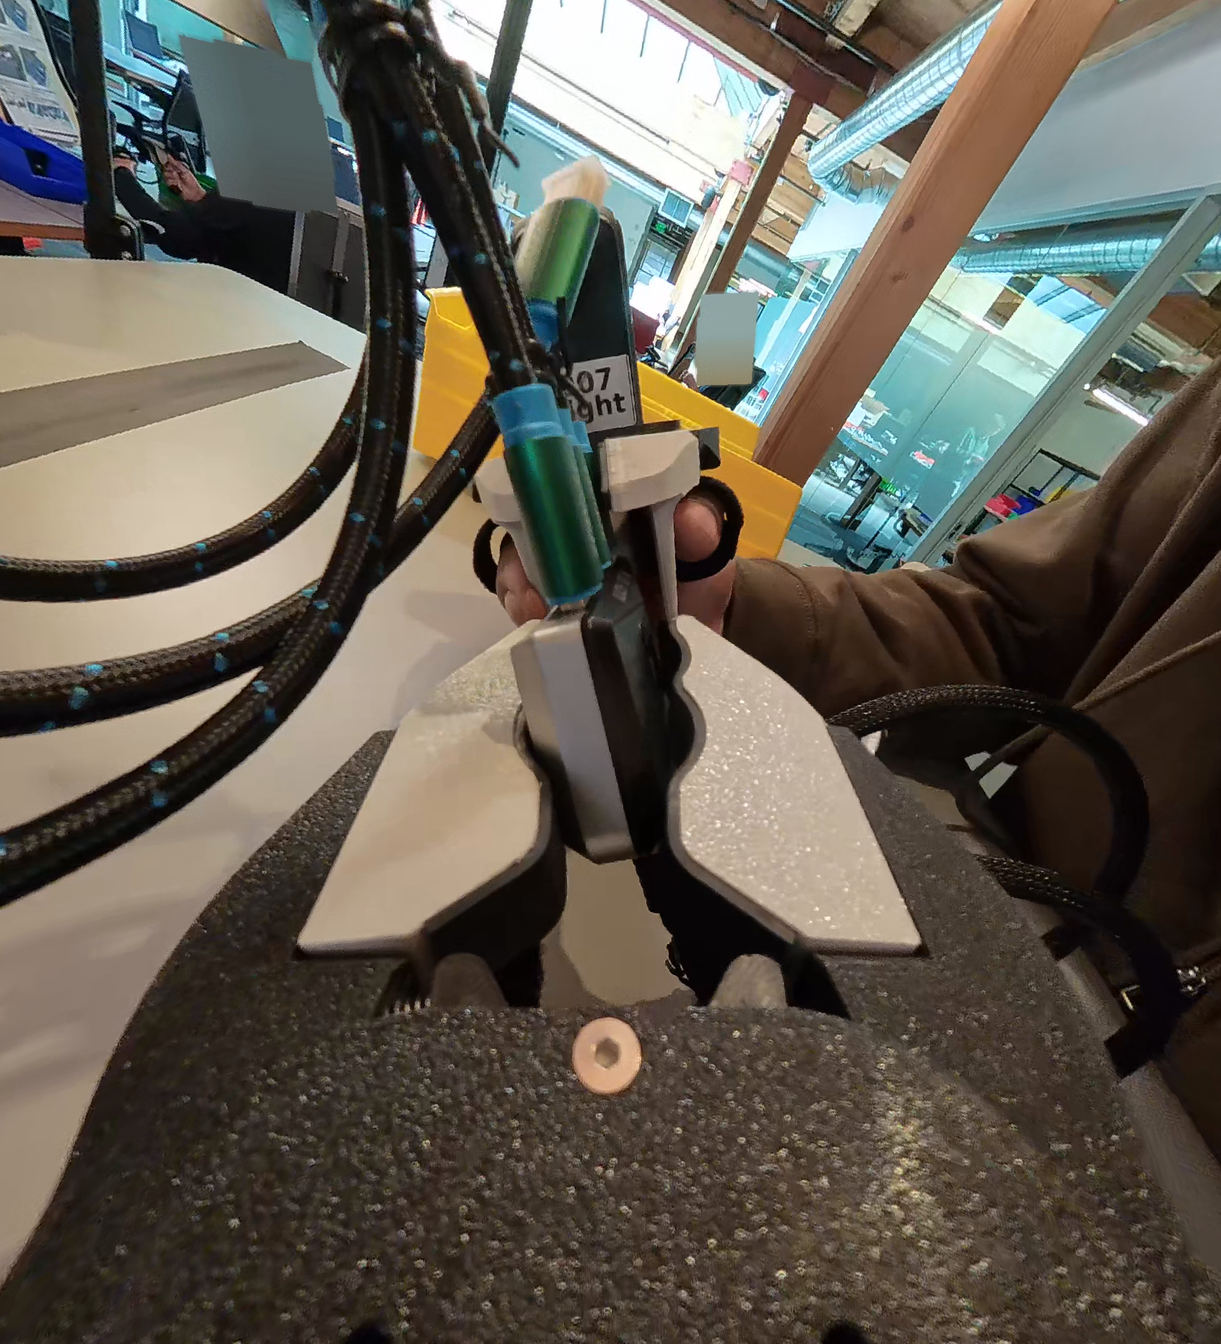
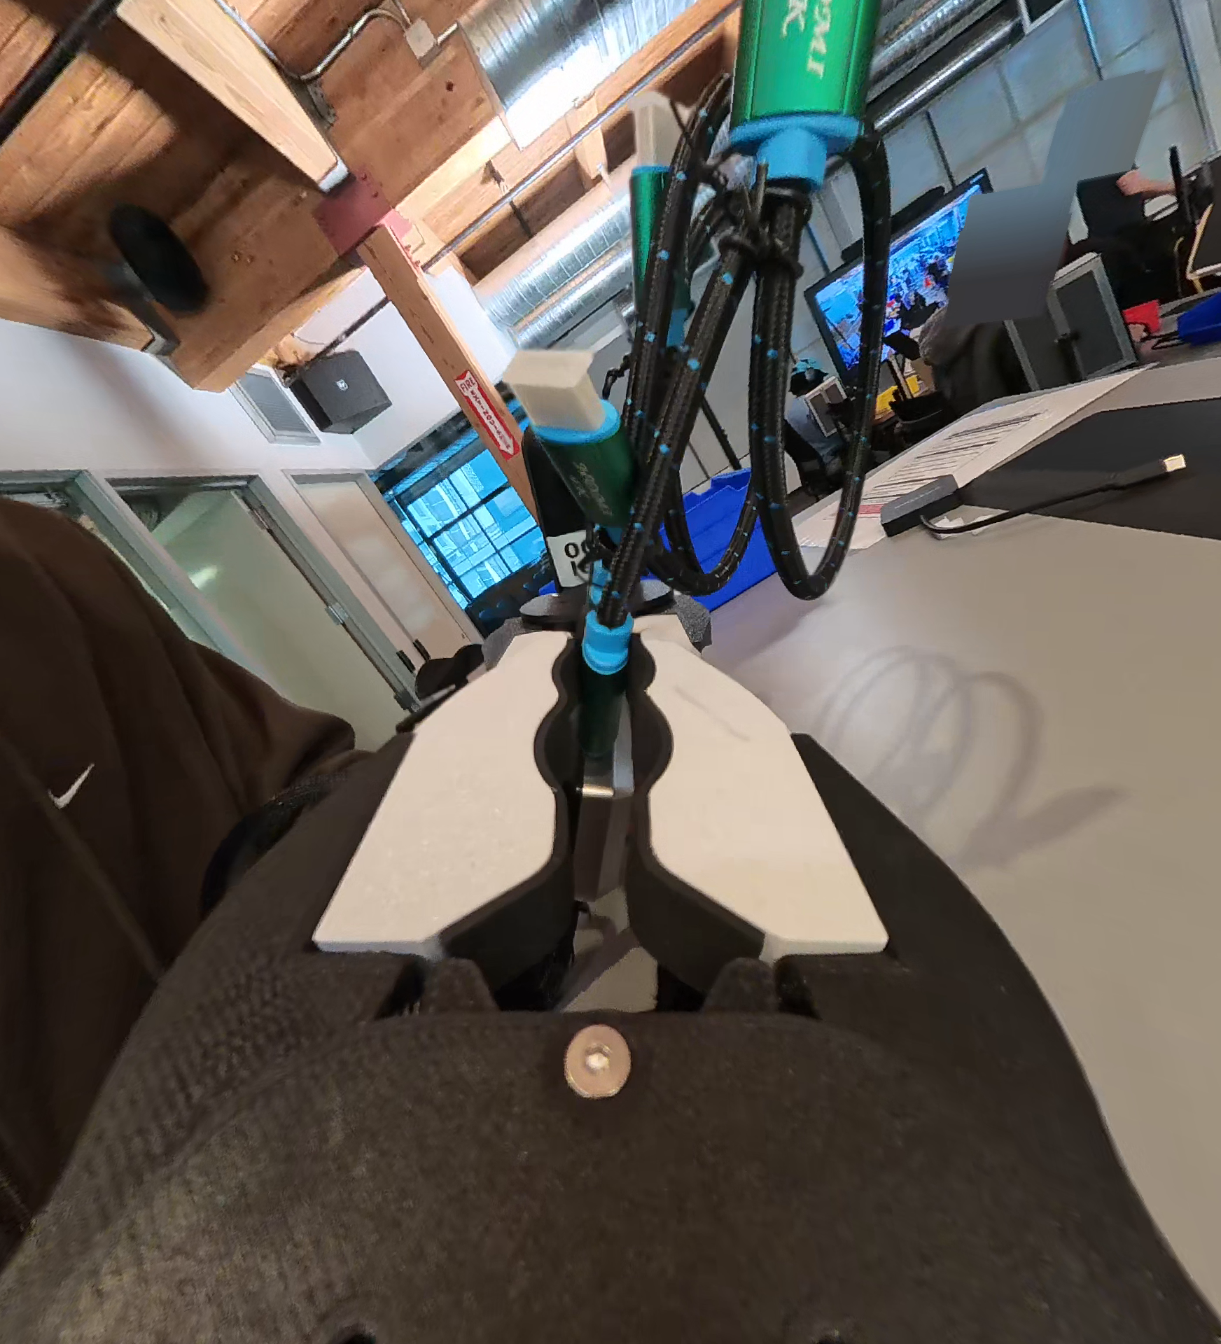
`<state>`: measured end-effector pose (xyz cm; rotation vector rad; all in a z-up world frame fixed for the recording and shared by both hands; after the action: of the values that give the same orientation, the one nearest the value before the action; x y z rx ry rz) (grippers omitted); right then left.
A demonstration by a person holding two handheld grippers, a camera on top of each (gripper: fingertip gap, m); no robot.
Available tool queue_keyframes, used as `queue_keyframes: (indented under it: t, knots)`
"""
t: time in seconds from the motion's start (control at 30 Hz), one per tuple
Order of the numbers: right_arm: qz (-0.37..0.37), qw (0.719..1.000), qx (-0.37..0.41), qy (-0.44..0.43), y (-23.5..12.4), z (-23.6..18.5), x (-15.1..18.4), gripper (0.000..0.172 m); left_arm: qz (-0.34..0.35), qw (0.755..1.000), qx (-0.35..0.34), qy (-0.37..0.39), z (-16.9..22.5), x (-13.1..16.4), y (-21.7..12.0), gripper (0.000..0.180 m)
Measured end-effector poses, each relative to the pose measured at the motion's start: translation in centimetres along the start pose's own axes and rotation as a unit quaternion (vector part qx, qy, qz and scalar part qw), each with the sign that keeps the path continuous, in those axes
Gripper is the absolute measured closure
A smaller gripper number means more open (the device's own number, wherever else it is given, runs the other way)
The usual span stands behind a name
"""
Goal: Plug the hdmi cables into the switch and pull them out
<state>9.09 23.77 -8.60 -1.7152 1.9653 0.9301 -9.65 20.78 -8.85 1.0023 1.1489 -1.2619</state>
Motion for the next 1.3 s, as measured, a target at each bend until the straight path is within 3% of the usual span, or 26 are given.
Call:
queue_keyframes:
  t: [0.3, 0.43, 0.7, 1.0, 1.1, 1.3]
  knots:
    - [-0.030, 0.998, 0.023, -0.056, -0.2, -0.8, -0.4, 0.161, -0.013, 0.999, -0.021, 0.037, 0.5, -0.3, 0.2, 0.153]
    - [-0.081, 0.991, -0.017, -0.109, -0.7, -2.0, -1.0, 0.161, -0.003, 0.998, -0.016, 0.067, 1.7, -0.6, 0.9, 0.153]
    - [-0.003, 0.999, -0.022, -0.025, -0.5, -0.9, -0.5, 0.162, -0.011, 1.000, -0.012, 0.015, 1.3, -0.4, 0.9, 0.154]
    - [-0.028, 1.000, 0.003, -0.014, -0.3, -0.7, -0.6, 0.162, -0.043, 0.999, 0.012, -0.022, 1.0, 0.0, 0.7, 0.154]
    - [-0.031, 0.999, 0.002, -0.044, -0.1, -1.4, -0.5, 0.161, -0.025, 0.999, 0.027, -0.029, 1.0, 0.1, 0.7, 0.156]
    - [-0.010, 1.000, -0.007, -0.023, 0.0, -0.9, -0.1, 0.160, -0.011, 0.999, 0.021, -0.036, 0.9, 0.3, 0.8, 0.153]
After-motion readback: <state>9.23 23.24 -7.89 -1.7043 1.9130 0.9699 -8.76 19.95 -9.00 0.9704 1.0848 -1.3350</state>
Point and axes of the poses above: each gripper's, where its closed fingertips meet, y out along the fingers, x out of its underside, z = x × y across the jaws, the point moved 10 cm from there along -y, back along the fingers, and after that the axes turned 14 degrees about y, right-handed, at the moved point
